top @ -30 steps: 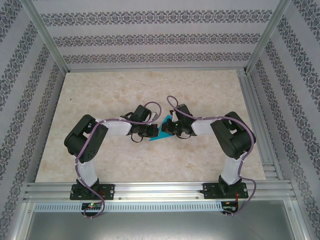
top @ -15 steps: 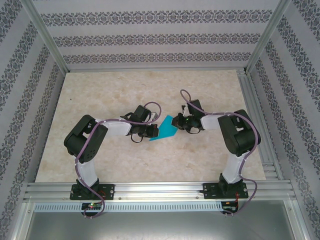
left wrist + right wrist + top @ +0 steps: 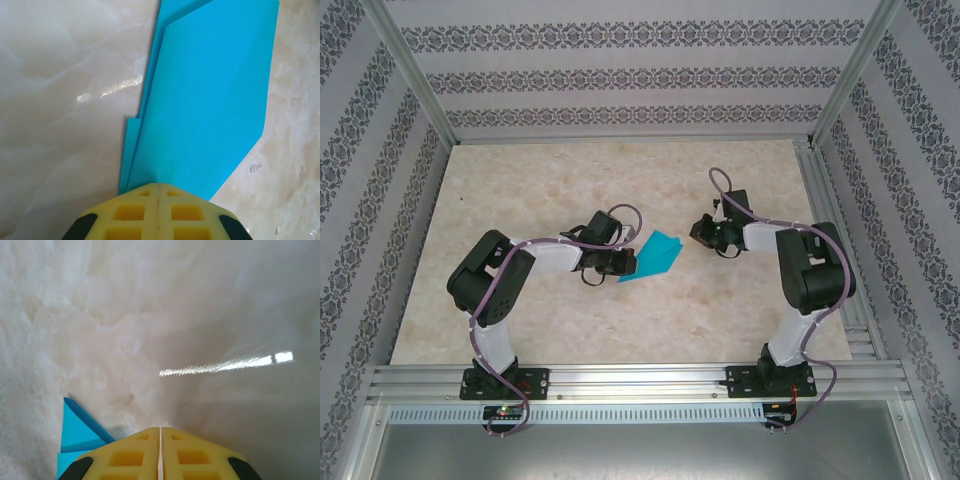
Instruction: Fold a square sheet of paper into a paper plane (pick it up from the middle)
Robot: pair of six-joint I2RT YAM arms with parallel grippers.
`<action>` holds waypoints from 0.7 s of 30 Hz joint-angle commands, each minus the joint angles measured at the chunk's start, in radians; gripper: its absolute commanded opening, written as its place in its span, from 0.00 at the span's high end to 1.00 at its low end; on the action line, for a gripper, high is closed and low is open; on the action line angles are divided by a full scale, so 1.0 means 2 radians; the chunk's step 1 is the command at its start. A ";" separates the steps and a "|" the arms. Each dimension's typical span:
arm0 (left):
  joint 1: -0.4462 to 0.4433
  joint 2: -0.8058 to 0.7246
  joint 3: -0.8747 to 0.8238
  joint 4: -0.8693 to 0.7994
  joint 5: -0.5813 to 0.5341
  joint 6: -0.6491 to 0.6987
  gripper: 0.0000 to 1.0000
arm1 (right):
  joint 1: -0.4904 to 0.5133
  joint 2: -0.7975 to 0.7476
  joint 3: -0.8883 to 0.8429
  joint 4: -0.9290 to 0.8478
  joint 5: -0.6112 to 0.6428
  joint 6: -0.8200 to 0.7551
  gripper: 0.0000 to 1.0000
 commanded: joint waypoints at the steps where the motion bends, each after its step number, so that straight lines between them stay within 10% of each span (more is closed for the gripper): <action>1: 0.001 -0.005 -0.020 -0.067 -0.011 0.004 0.94 | 0.007 -0.066 -0.007 -0.010 0.028 -0.014 0.86; 11: 0.001 -0.104 -0.031 -0.044 -0.016 -0.031 0.76 | 0.120 -0.160 -0.015 -0.072 0.120 -0.014 0.66; 21: 0.000 -0.104 -0.061 -0.032 -0.001 -0.042 0.86 | 0.233 -0.059 0.025 -0.031 0.097 0.033 0.78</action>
